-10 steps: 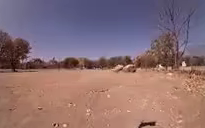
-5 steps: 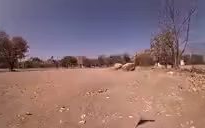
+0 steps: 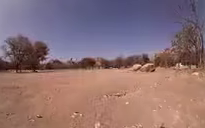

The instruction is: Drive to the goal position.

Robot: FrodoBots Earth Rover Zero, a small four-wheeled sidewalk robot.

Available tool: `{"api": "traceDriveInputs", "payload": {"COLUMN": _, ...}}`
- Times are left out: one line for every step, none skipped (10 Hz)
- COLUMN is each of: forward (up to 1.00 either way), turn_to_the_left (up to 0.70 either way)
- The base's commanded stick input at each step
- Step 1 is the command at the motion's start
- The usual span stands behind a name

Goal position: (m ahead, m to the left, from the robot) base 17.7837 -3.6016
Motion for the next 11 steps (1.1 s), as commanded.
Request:
{"api": "traceDriveInputs", "payload": {"forward": 0.50, "turn_to_the_left": 0.00}}
{"api": "traceDriveInputs", "payload": {"forward": 0.50, "turn_to_the_left": 0.00}}
{"api": "traceDriveInputs", "payload": {"forward": 0.50, "turn_to_the_left": 0.00}}
{"api": "traceDriveInputs", "payload": {"forward": 0.50, "turn_to_the_left": 0.00}}
{"api": "traceDriveInputs", "payload": {"forward": 0.50, "turn_to_the_left": 0.00}}
{"api": "traceDriveInputs", "payload": {"forward": 0.50, "turn_to_the_left": 0.00}}
{"api": "traceDriveInputs", "payload": {"forward": 0.50, "turn_to_the_left": 0.00}}
{"api": "traceDriveInputs", "payload": {"forward": 0.50, "turn_to_the_left": 0.00}}
{"api": "traceDriveInputs", "payload": {"forward": 0.50, "turn_to_the_left": 0.00}}
{"api": "traceDriveInputs", "payload": {"forward": 0.50, "turn_to_the_left": 0.00}}
{"api": "traceDriveInputs", "payload": {"forward": 0.50, "turn_to_the_left": 0.00}}
